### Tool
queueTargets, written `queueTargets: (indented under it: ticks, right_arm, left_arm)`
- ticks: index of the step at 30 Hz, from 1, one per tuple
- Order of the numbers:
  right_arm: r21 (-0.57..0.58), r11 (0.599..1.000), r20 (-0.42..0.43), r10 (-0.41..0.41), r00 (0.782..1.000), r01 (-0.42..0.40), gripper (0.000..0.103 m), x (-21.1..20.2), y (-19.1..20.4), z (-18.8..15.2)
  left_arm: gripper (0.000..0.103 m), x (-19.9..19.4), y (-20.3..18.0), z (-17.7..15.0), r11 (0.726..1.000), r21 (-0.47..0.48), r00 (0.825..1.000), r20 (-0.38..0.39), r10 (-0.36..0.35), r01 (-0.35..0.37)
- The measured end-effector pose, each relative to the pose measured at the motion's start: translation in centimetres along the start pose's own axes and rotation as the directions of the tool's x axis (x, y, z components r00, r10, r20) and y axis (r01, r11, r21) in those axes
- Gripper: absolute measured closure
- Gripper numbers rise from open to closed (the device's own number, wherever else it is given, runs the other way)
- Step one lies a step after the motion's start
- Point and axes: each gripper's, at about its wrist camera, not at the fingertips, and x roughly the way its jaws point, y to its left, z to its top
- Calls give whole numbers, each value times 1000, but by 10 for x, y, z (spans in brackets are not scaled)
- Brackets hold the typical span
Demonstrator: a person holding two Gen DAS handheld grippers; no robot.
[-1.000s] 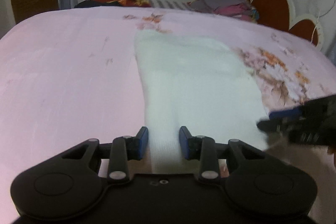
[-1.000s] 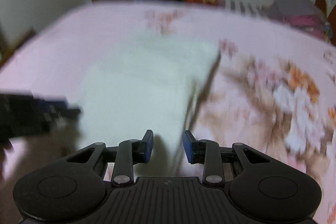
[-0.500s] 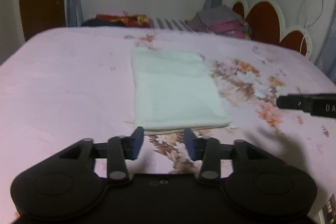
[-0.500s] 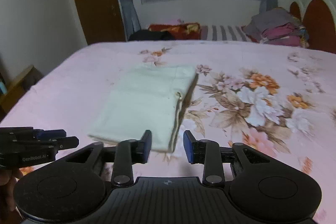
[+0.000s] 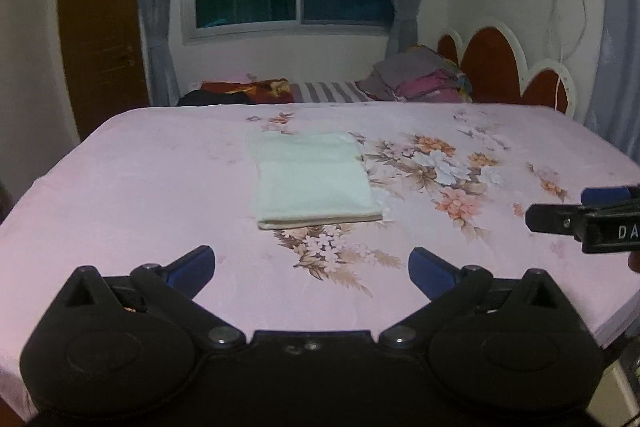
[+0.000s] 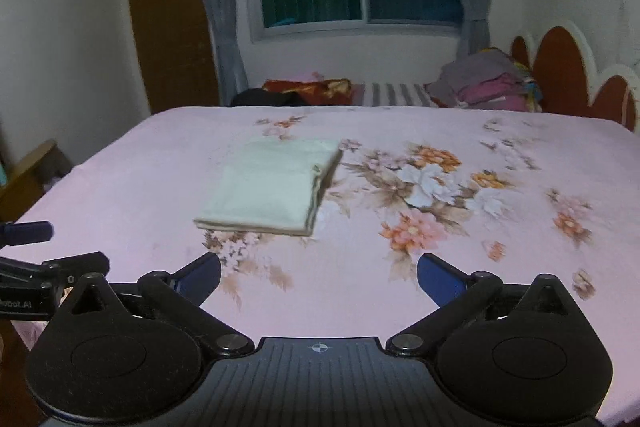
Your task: Fold small clothes
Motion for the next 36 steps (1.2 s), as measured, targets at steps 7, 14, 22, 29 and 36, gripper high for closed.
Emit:
queueTargets:
  ticks: [7,14,22,29,36]
  right_arm:
    - [16,999,8,-38,999,38,0,-29,-5,-9]
    - [-4,999,37,-46,998,46,0,-52,-1,-8]
    - [-9,999,56,-48,997,48,0,-63,-1,-5]
    - [-11,999,60,-49,997,49,0,-66,-1,-3]
    - [-16,999,61,-51,997,52,0,-67,1,-2]
  left_arm:
    - [0,-26,-6,-2,1000,-19,999,35,25,-24]
    - [0,-38,-11,-1,999,-19,998,64,28,-27]
    - [0,-43,-14,4,1000,-7,996,90,16,-16]
    - [0,-42,-13,6,1000,-4,995,96,11,-10]
    - [0,-41,-11,7,1000,1,995,101,7,-7]
